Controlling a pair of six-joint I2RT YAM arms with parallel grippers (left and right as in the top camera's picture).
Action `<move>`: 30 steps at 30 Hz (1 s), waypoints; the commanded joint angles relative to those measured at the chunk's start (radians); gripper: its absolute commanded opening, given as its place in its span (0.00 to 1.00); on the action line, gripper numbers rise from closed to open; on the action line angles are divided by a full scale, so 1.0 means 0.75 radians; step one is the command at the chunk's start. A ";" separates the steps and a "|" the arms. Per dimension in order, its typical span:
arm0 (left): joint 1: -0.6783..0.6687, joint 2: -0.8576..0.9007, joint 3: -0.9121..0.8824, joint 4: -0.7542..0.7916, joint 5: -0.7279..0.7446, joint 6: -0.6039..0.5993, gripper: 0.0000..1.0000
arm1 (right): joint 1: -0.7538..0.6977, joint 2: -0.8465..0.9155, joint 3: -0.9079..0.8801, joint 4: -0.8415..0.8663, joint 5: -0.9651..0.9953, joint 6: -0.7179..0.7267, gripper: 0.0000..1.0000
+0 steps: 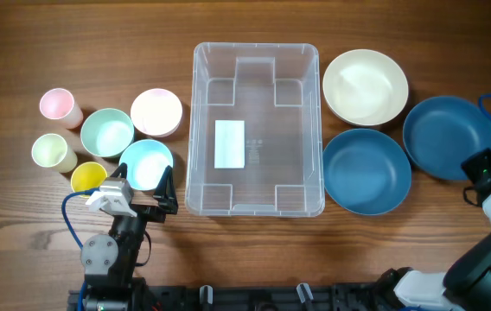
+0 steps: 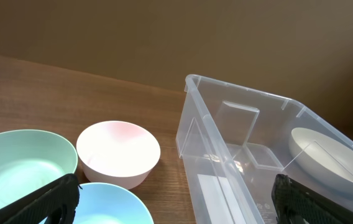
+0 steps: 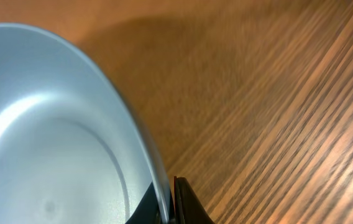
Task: Pack container
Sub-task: 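Move the right gripper to the far-right teal bowl rim and grasp it, then lift the teal bowl with the right gripper and place it in the container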
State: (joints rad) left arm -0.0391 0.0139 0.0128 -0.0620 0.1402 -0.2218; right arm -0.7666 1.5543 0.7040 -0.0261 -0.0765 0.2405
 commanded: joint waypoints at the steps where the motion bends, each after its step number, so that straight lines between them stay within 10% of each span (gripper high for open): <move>1: 0.003 -0.007 -0.010 -0.003 -0.004 0.022 1.00 | 0.006 -0.165 0.040 -0.008 0.012 0.039 0.04; 12: 0.003 -0.007 -0.010 -0.003 -0.004 0.022 1.00 | 0.043 -0.495 0.049 -0.022 -0.255 0.081 0.04; 30: 0.003 -0.007 -0.010 -0.003 -0.004 0.022 1.00 | 1.125 -0.432 0.495 -0.204 0.274 -0.078 0.04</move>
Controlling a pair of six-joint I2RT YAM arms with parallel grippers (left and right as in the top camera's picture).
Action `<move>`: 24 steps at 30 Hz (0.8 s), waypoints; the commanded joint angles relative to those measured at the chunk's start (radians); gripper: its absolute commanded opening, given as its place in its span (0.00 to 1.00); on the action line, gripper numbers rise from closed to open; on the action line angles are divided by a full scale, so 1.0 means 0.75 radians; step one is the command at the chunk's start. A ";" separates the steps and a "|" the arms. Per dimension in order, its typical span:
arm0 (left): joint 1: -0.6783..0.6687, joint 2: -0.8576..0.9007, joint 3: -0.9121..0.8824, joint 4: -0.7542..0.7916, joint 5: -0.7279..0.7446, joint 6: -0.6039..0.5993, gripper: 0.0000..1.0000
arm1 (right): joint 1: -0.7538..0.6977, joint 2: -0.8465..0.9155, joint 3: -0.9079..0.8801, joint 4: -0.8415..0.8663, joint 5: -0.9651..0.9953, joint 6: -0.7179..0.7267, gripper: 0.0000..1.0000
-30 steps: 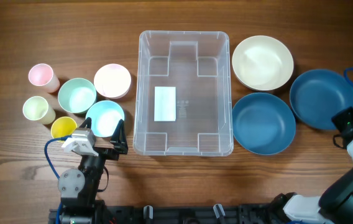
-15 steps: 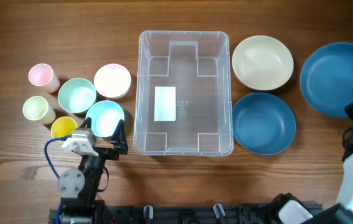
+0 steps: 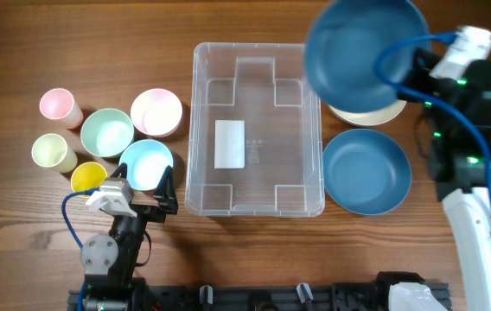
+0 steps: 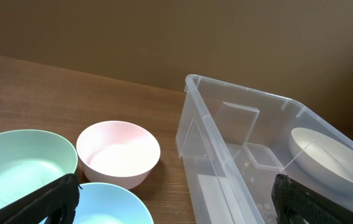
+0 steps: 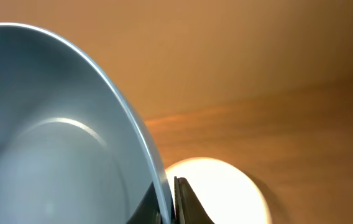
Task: Pack container
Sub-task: 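Lift the teal bowl with the right gripper and place it in the container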
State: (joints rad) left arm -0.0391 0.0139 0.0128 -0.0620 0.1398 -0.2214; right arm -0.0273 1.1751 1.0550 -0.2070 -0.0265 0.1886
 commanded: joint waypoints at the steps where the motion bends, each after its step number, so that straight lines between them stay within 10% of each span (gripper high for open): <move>1: 0.003 -0.007 -0.010 -0.003 -0.003 0.021 1.00 | 0.183 0.107 0.027 0.057 0.246 -0.008 0.04; 24: 0.003 -0.007 -0.010 -0.003 -0.004 0.021 1.00 | 0.605 0.780 0.194 0.220 0.373 -0.162 0.04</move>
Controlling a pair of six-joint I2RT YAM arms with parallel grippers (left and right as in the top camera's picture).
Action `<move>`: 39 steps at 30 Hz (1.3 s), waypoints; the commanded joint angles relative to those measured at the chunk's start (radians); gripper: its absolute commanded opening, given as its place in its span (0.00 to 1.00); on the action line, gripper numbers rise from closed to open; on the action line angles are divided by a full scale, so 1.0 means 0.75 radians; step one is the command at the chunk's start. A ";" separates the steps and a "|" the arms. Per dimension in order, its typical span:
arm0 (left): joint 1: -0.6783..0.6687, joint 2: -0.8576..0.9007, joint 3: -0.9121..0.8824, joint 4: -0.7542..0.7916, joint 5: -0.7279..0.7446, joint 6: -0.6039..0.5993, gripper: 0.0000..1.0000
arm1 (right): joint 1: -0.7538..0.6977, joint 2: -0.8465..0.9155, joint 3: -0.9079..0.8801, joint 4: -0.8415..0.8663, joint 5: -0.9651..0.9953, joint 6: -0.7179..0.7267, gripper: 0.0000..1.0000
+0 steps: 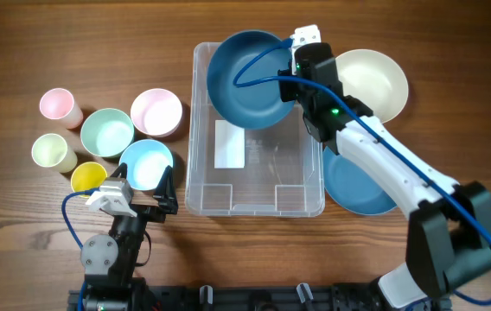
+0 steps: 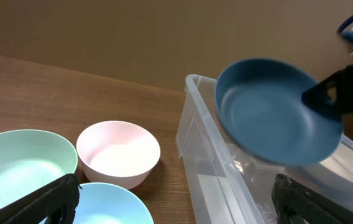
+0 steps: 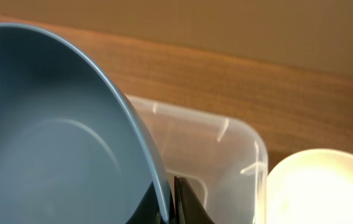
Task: Pack container
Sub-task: 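Lift the teal bowl with the right gripper and place it in the container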
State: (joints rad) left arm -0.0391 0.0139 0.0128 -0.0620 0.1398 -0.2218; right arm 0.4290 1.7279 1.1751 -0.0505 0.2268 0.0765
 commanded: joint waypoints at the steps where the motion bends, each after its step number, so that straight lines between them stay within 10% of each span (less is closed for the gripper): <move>1: 0.003 -0.007 -0.010 -0.003 -0.003 0.022 1.00 | -0.004 0.047 0.034 0.012 0.036 -0.013 0.04; 5: 0.003 -0.007 -0.010 -0.003 -0.004 0.022 1.00 | -0.004 0.047 0.034 0.062 0.005 -0.078 0.30; 25: 0.003 -0.007 -0.010 -0.003 -0.003 0.022 1.00 | -0.075 -0.143 0.052 0.010 0.379 -0.043 0.34; 29: 0.003 -0.007 -0.010 -0.003 -0.003 0.022 1.00 | -0.224 -0.234 0.052 -0.128 0.441 0.139 0.36; 39: 0.003 -0.007 -0.010 -0.003 -0.003 0.022 1.00 | -0.919 -0.212 0.051 -0.404 -0.321 0.350 0.53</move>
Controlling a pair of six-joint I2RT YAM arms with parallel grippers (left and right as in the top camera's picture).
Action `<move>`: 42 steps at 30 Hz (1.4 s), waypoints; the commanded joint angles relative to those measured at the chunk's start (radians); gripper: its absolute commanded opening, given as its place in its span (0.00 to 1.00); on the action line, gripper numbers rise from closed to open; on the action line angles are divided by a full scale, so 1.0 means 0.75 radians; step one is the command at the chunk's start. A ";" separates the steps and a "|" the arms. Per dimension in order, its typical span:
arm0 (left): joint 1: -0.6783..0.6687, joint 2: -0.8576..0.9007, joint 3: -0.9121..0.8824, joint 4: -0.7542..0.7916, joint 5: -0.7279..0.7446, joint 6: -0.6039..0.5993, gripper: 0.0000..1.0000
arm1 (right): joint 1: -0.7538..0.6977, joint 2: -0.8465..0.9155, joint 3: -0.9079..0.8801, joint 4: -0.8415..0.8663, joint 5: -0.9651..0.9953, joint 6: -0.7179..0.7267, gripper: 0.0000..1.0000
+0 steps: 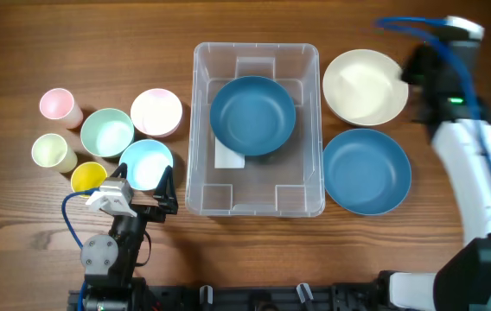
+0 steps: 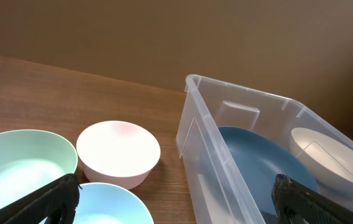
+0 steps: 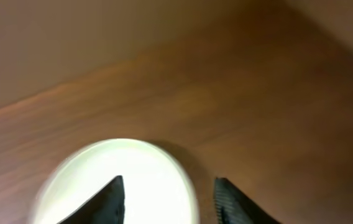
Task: Pack container
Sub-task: 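Lift the teal bowl with the right gripper and place it in the container, then move the right gripper to the cream bowl rim and grasp it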
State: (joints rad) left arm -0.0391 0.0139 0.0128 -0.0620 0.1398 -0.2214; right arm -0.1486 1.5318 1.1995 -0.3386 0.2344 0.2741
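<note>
The clear plastic container (image 1: 198, 130) stands mid-table with one dark blue bowl (image 1: 252, 115) lying in it, also showing in the left wrist view as the blue bowl (image 2: 260, 158). A second dark blue bowl (image 1: 366, 171) and a cream bowl (image 1: 365, 86) sit to its right. My right gripper (image 3: 170, 196) is open and empty, hovering over the cream bowl's (image 3: 114, 180) right rim, its arm (image 1: 453, 95) at the far right. My left gripper (image 2: 173, 202) is open, low near the light blue bowl (image 1: 146, 162), holding nothing.
Left of the container stand a pink bowl (image 1: 156, 112), a mint bowl (image 1: 107, 131), a pink cup (image 1: 57, 105), a pale green cup (image 1: 49, 151) and a yellow cup (image 1: 88, 177). A white label (image 1: 226, 155) lies on the container floor, partly under the bowl.
The blue bowl that my right gripper held over the container's far end now lies inside the container. The right gripper has let go, opened and moved right above the cream bowl.
My right gripper was shut on the rim of a blue bowl resting at the far right. Then it held that bowl in the air above the cream bowl, then over the container's back. Now the bowl rests in the container and the gripper is open. The left arm stayed still.
</note>
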 commanded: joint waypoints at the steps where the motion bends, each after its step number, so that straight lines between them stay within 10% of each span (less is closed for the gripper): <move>1: 0.003 -0.007 -0.010 -0.003 -0.003 0.021 1.00 | -0.211 0.079 0.018 -0.021 -0.421 0.071 0.56; 29: 0.003 -0.007 -0.010 -0.003 -0.004 0.021 1.00 | -0.216 0.642 0.017 0.112 -0.758 -0.261 0.65; 42: 0.003 -0.007 -0.010 -0.003 -0.003 0.021 1.00 | -0.151 0.656 0.017 0.122 -0.586 -0.181 0.27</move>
State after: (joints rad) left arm -0.0391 0.0139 0.0128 -0.0620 0.1398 -0.2214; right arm -0.2577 2.0014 1.2003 -0.2455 -0.2455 0.1066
